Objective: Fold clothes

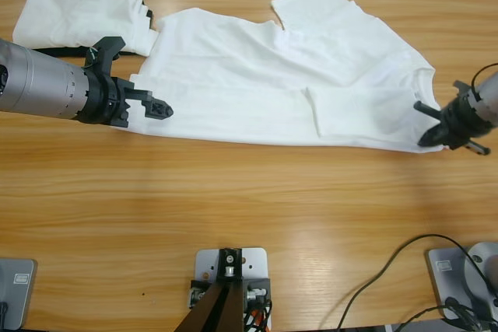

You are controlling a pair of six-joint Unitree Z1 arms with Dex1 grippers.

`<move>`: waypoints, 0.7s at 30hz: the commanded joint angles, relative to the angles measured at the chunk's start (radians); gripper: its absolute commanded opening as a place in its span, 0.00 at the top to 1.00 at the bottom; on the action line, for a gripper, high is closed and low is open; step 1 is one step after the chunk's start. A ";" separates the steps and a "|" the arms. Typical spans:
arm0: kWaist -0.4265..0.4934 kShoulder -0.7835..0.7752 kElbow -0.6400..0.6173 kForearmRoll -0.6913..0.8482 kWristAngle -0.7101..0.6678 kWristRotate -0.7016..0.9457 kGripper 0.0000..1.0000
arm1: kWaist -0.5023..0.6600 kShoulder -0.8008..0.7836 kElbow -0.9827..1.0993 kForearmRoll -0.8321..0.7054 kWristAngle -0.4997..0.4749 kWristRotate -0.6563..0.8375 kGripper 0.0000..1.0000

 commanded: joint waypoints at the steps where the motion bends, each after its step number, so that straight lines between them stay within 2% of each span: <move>1: -0.013 0.005 0.034 0.015 0.012 0.006 0.02 | 0.034 -0.216 -0.032 0.107 -0.168 0.021 1.00; 4: -0.013 0.003 0.036 0.015 0.012 0.006 0.02 | 0.099 -0.339 -0.069 0.080 -0.105 -0.060 1.00; 5: -0.013 0.003 0.036 0.015 0.012 0.007 0.02 | 0.134 -0.345 -0.082 0.063 -0.088 -0.097 0.93; 7: -0.012 0.000 0.038 0.016 0.020 0.025 0.02 | 0.220 -0.292 -0.120 0.066 -0.092 -0.168 0.45; 8: -0.013 -0.002 0.037 0.016 0.033 0.055 0.02 | 0.263 -0.253 -0.135 0.069 -0.113 -0.209 0.26; 9: -0.012 -0.006 0.035 0.017 0.042 0.074 0.03 | 0.300 -0.216 -0.141 0.072 -0.144 -0.234 0.13; 10: -0.013 -0.011 0.032 0.019 0.053 0.085 0.03 | 0.332 -0.173 -0.142 0.074 -0.171 -0.244 0.05; 16: -0.039 0.050 -0.043 0.089 0.061 0.165 0.01 | 0.357 -0.081 -0.143 0.046 -0.180 -0.248 0.03; 21: -0.043 0.129 -0.075 0.089 0.104 0.178 0.01 | 0.357 -0.045 -0.173 0.042 -0.170 -0.239 0.03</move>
